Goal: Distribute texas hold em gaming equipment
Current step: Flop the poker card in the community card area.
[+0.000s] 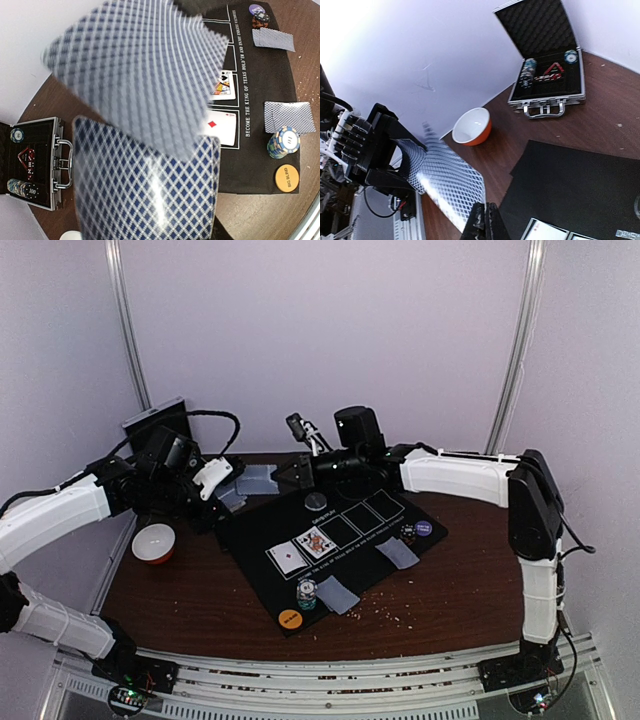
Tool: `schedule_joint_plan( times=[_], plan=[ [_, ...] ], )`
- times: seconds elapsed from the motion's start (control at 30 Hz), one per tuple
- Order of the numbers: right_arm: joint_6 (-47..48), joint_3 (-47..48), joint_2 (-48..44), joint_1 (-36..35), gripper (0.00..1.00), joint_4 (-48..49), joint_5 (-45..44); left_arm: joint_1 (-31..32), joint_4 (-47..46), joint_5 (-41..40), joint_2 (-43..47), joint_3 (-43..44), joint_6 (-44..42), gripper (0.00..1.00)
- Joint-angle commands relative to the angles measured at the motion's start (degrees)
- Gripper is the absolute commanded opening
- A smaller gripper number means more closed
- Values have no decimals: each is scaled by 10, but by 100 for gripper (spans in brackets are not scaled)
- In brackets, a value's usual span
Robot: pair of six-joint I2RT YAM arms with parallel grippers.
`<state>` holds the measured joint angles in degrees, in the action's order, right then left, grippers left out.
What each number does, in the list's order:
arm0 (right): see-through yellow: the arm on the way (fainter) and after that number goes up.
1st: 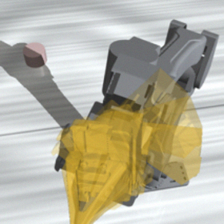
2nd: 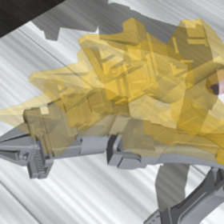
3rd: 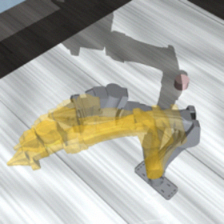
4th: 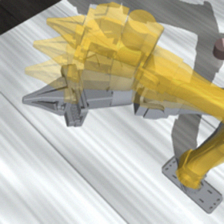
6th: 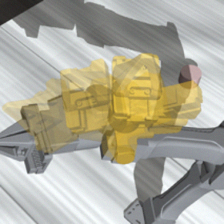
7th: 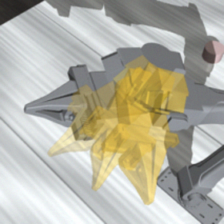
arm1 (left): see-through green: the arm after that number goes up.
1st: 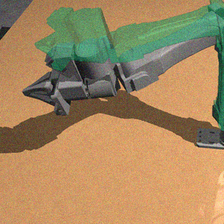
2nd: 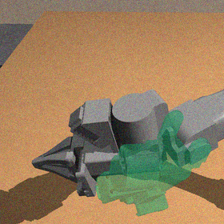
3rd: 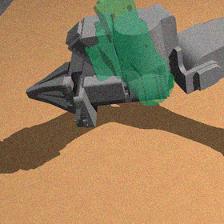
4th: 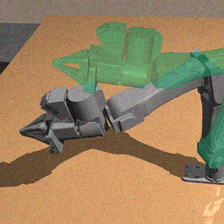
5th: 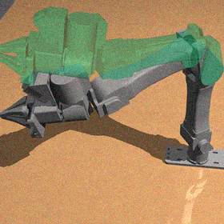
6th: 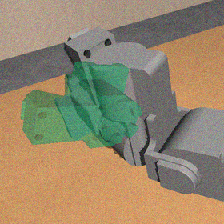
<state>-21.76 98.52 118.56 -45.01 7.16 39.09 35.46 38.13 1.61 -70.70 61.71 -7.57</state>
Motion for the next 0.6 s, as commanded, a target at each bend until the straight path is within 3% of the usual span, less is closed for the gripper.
schedule_joint_plan(
  times=[0.0,0.1,0.23,0.4,0.57],
  plan=[
    [102,-24,-102,32,0,-70,-121,3,-23,-34,12,-2,23,36],
    [228,-53,-151,37,0,-138,-266,2,-28,-40,6,-4,33,36],
    [397,-113,-178,36,0,-155,-445,2,-33,-44,-7,0,41,36],
    [601,-159,-138,21,0,-87,-554,2,-33,-40,-8,5,50,36],
    [748,-175,-60,-10,0,-24,-637,2,-33,-41,9,-8,53,36]
  ],
)
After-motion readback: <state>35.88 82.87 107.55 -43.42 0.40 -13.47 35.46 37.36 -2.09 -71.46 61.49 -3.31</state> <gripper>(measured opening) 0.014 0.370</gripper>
